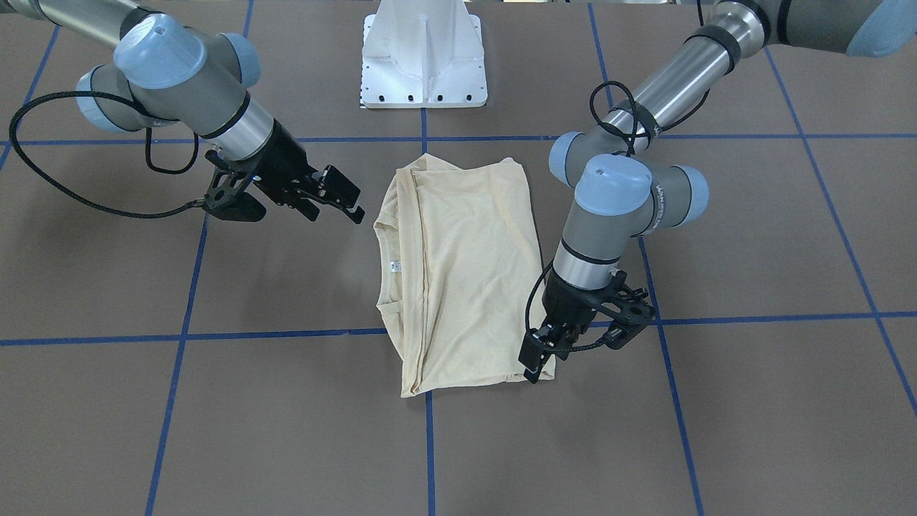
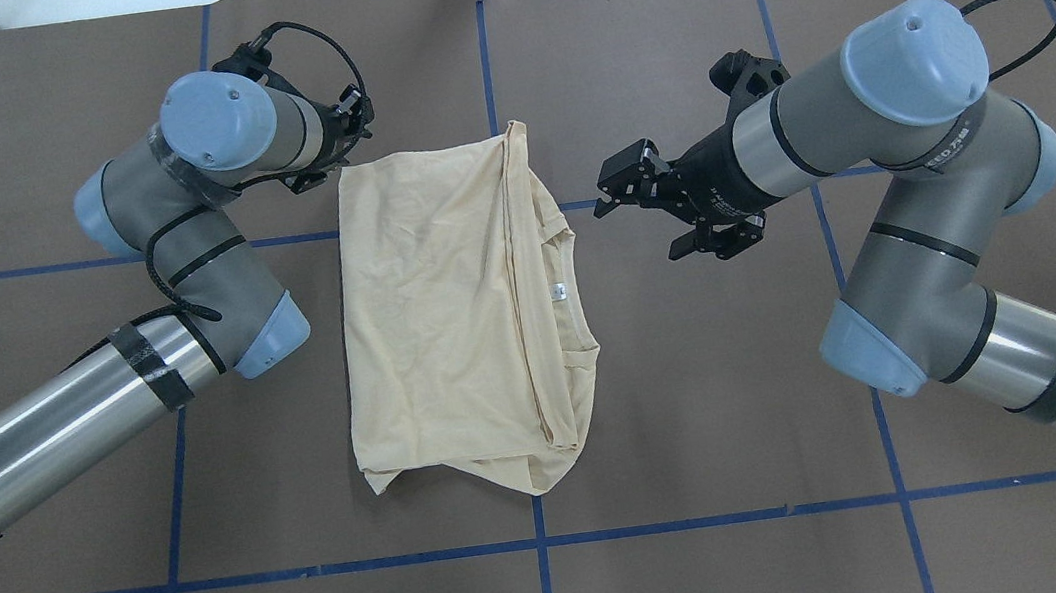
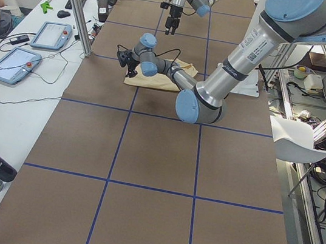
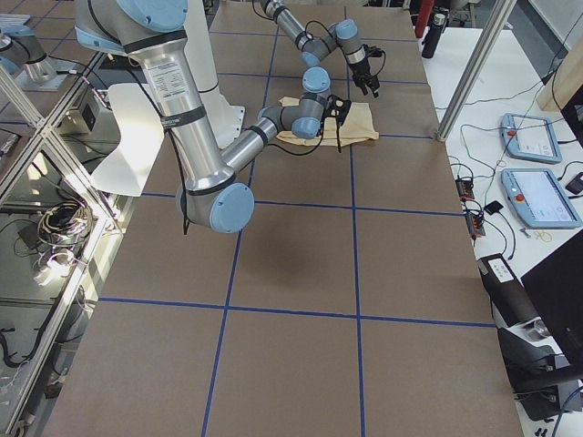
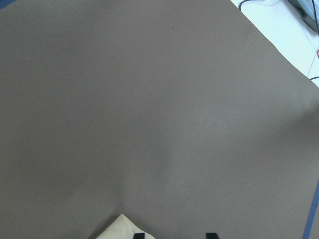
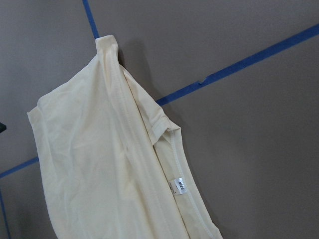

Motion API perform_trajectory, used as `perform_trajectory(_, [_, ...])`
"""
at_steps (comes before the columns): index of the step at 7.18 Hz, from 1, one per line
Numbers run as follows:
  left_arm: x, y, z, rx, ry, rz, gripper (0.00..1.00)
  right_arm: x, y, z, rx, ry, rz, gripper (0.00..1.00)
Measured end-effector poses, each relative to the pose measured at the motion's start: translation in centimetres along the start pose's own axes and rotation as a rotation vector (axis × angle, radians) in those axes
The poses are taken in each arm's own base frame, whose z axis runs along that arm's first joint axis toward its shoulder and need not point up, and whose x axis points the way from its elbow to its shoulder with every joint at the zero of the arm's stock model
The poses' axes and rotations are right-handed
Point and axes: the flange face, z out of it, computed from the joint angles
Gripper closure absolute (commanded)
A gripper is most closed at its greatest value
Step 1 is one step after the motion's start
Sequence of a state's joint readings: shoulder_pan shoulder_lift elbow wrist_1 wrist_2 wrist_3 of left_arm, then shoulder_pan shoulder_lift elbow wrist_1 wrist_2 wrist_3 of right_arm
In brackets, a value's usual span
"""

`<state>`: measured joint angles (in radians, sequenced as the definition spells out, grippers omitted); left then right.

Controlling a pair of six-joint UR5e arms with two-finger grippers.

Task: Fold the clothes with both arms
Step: 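Lower the right gripper to the shirt side edge nearest it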

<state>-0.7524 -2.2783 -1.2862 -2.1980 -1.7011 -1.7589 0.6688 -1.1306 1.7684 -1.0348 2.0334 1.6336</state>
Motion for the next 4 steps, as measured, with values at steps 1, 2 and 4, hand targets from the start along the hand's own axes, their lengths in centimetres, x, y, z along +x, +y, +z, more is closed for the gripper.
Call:
perform_trajectory(1, [-0.8, -0.2, -2.3, -0.011, -0.005, 0.055, 0.00, -1.0, 1.3, 1.4, 0.021, 0.055, -0.072, 0.00])
perform_trajectory(2, [-2.0, -0.2, -4.9, -0.023, -0.004, 0.103, 0.00, -2.0, 2.9, 2.8, 0.041, 0.112, -0.157, 0.00])
perform_trajectory(4, [-4.4, -0.1, -8.8, -0.048, 0.000, 0.164, 0.00, -4.1, 8.1, 6.6, 0.105, 0.220, -0.360, 0.00])
